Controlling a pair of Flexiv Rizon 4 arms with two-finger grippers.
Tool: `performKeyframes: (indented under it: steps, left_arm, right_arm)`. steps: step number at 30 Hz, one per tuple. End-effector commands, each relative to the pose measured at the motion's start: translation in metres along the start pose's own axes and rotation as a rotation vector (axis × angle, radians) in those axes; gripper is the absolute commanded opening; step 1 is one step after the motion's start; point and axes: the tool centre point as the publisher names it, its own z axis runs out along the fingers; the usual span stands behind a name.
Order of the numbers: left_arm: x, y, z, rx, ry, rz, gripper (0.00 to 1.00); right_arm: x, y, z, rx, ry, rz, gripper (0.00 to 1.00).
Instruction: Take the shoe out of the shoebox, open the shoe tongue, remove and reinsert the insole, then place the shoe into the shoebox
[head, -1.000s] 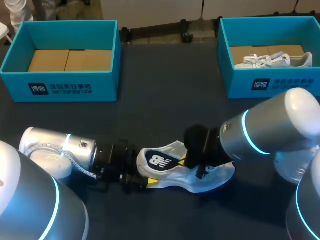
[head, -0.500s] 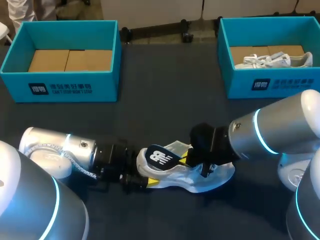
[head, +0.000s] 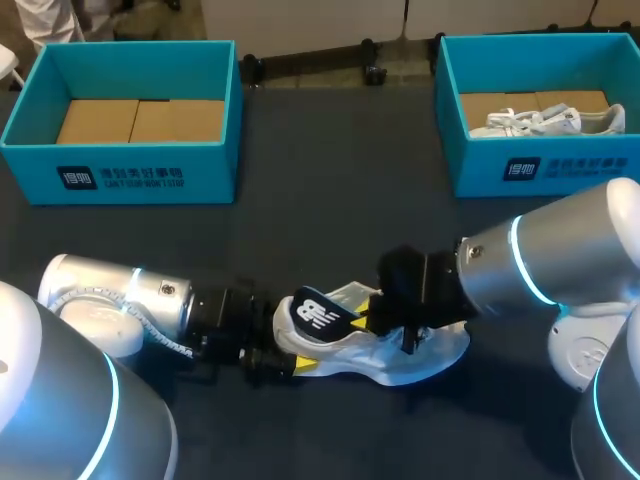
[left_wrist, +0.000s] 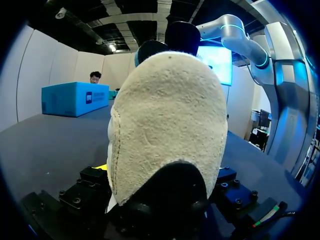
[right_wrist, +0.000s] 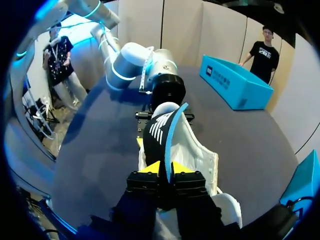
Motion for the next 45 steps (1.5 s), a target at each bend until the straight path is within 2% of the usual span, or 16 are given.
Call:
performKeyframes:
  steps: [1, 5, 14, 21, 25, 31, 42, 45]
  left_arm:
    - [0.0, 0.004, -0.002, -0.001, -0.001, 0.0, 0.0]
    - [0.0, 0.004, -0.002, -0.001, -0.001, 0.0, 0.0]
    - [0.0, 0.004, -0.002, -0.001, -0.001, 0.0, 0.0]
    - [0.0, 0.004, -0.002, -0.001, -0.001, 0.0, 0.0]
    - [0.0, 0.004, -0.002, -0.001, -0.001, 0.0, 0.0]
    - [0.0, 0.004, -0.002, -0.001, -0.001, 0.0, 0.0]
    - [0.0, 0.004, -0.002, -0.001, -0.001, 0.0, 0.0]
    - [0.0, 0.004, -0.002, -0.001, -0.001, 0.0, 0.0]
  right_arm:
    - [-0.005, 0.002, -0.007, 0.022, 0.08, -0.004, 0.22]
    - [-0.004, 0.001, -0.007, 0.05, 0.093, 0.004, 0.31]
    - [0.001, -0.001, -0.018, 0.113, 0.101, 0.028, 0.31]
    - [0.002, 0.016, -0.028, 0.177, 0.116, 0.009, 0.32]
    - [0.001, 0.026, -0.025, 0.234, 0.163, 0.014, 0.31]
    - [-0.001, 0.033, -0.02, 0.276, 0.19, 0.028, 0.32]
    - [0.003, 0.029, -0.014, 0.325, 0.271, 0.059, 0.35]
    - [0.005, 0.026, -0.015, 0.334, 0.261, 0.065, 0.36]
